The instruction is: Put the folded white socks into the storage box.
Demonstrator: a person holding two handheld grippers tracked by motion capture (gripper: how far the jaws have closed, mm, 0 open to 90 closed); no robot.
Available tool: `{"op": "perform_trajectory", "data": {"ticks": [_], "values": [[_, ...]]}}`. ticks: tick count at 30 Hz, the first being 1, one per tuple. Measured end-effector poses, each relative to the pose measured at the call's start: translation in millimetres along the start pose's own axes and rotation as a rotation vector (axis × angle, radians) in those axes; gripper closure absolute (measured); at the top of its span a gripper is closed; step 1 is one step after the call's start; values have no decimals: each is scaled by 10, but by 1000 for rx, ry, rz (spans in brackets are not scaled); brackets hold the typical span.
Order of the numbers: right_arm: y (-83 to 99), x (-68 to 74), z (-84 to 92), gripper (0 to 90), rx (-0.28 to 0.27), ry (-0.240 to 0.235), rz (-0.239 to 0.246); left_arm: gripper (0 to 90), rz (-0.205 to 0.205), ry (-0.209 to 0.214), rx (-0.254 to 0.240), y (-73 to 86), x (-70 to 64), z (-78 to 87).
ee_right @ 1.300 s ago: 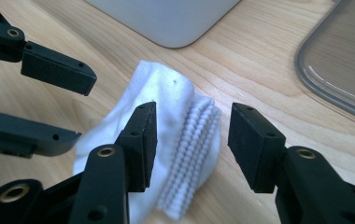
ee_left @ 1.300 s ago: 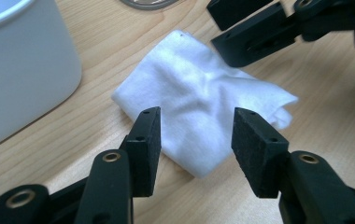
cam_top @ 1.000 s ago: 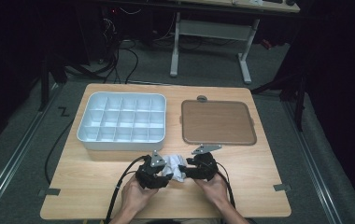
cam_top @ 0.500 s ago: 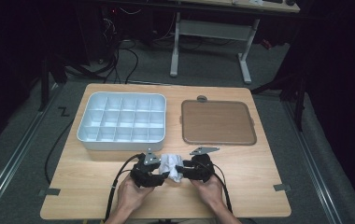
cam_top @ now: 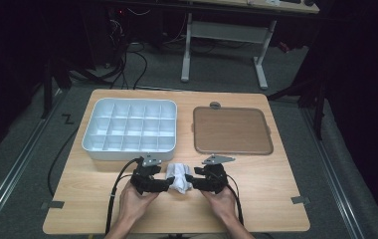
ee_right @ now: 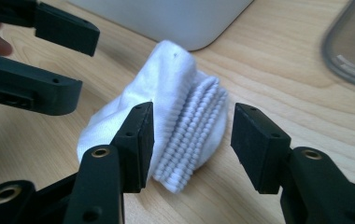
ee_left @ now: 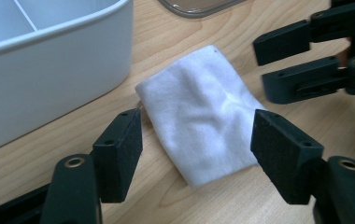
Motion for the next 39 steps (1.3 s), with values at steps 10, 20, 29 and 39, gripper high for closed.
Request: {"op": "perform_trajectory", "data": {"ticks": [10,20,29,39], "values": [[70,-297,252,499,-38,63,-34,262,97,-22,-9,-41,90,-135],[265,-827,425,490,-49,240,-62,260,80,-37,-25,-49,98,-263],[483,-1239,619,479,-75,303,-154,266,104,-67,10,46,170,-390],[675,-1449,650,469,-48,364,-170,267,127,-51,7,61,88,-438]]}}
Point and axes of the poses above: each handheld gripper's, and its own axes: z roughly backward along the jaws, y roughly out of its underside, x roughly to its left, the point moved 9 cm from there along -z, roughly forward along the jaws, and after that the axes turned 8 degrees about y, right-handed, at the moved point
